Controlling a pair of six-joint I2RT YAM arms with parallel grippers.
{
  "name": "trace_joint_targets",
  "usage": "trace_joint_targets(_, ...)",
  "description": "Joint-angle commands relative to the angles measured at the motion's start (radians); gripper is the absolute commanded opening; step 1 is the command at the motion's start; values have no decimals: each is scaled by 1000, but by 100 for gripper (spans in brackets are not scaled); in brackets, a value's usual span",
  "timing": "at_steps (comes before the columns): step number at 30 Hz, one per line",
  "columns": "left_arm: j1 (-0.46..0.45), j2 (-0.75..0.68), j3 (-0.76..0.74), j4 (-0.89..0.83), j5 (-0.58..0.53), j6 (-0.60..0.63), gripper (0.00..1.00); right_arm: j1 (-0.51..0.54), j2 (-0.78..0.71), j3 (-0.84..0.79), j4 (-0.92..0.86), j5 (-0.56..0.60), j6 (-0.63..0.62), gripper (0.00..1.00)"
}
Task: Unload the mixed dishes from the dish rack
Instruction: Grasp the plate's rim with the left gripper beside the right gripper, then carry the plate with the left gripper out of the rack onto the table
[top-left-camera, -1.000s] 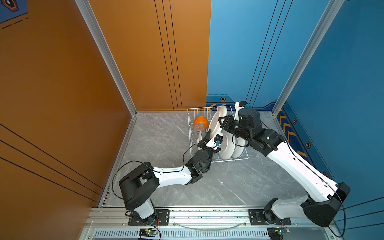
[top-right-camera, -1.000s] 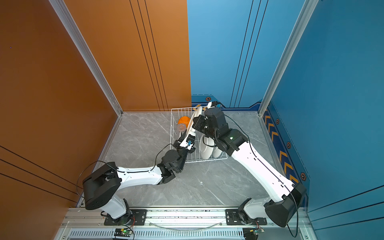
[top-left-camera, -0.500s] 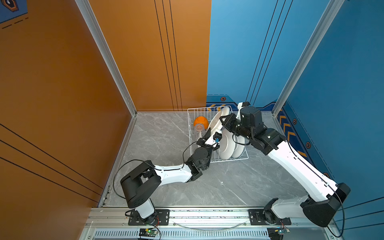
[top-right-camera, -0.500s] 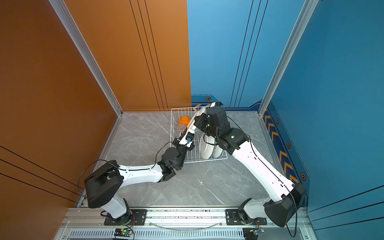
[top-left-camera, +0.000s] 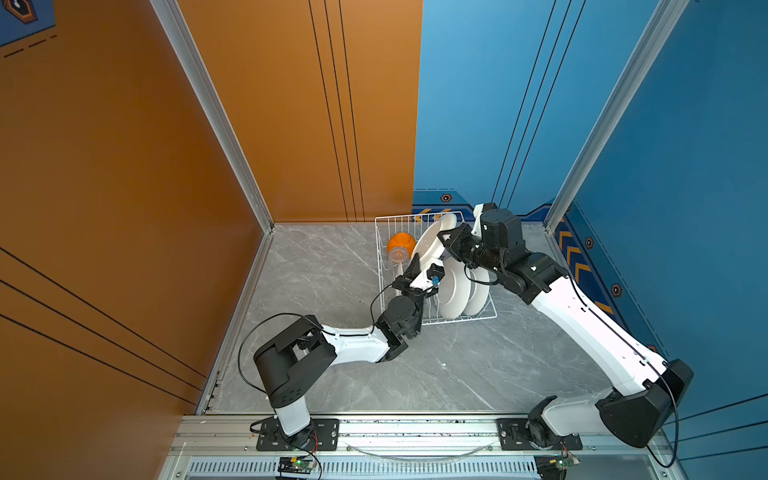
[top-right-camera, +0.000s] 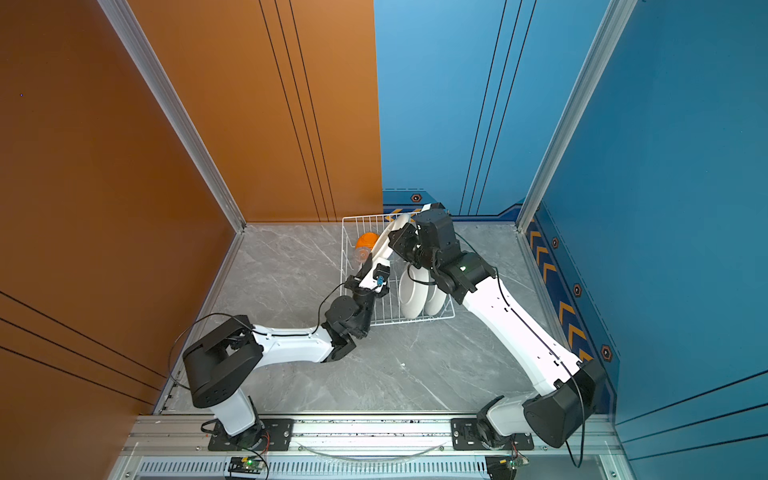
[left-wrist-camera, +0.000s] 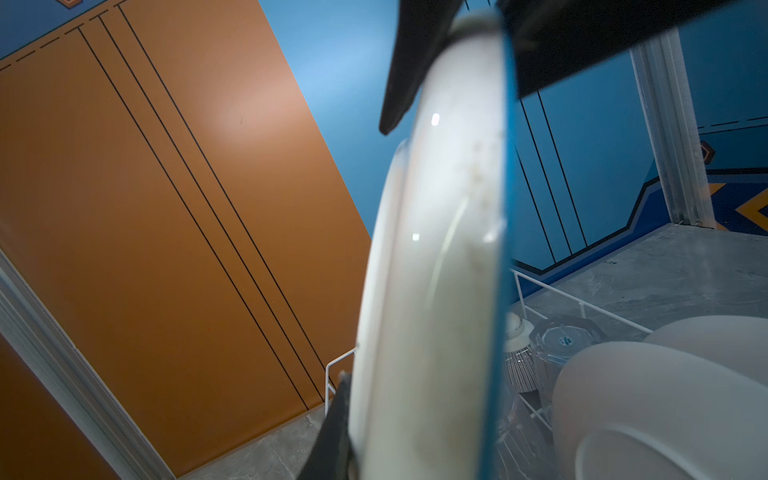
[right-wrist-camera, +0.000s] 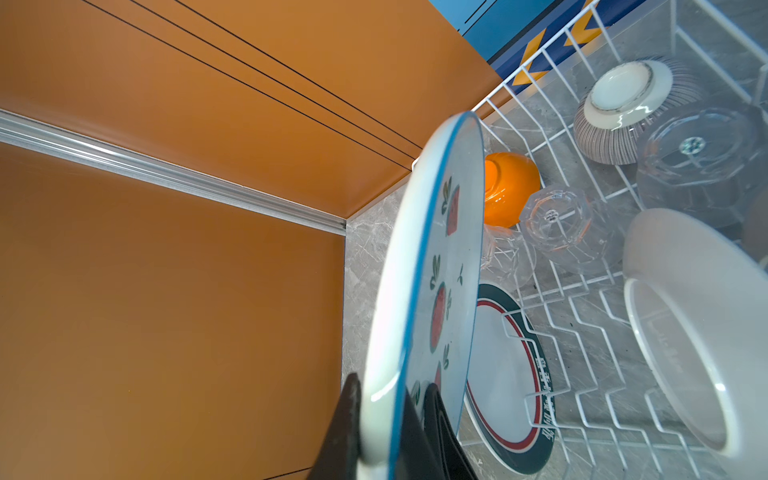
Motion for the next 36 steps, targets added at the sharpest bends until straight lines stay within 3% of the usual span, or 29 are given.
trace_joint_targets(1, -12, 3, 7, 70, 30, 94, 0, -18, 8, 3, 105, 7, -47, 9)
trace_joint_targets(8, -14, 15, 6, 95, 35, 132, 0, -40, 4, -18, 131, 8, -41, 28)
trace_joint_targets(16, -7, 33, 17, 77, 34, 128, 0, -74, 26, -18, 131, -6, -29, 60)
trace_joint_targets(19, -1, 25, 17, 53, 35, 100, 0, -85, 26, -22, 132, -2, -36, 65)
trace_joint_targets(36, 71, -70, 68, -190, 49, -80, 0, -145, 1, -75, 149, -14, -62, 70)
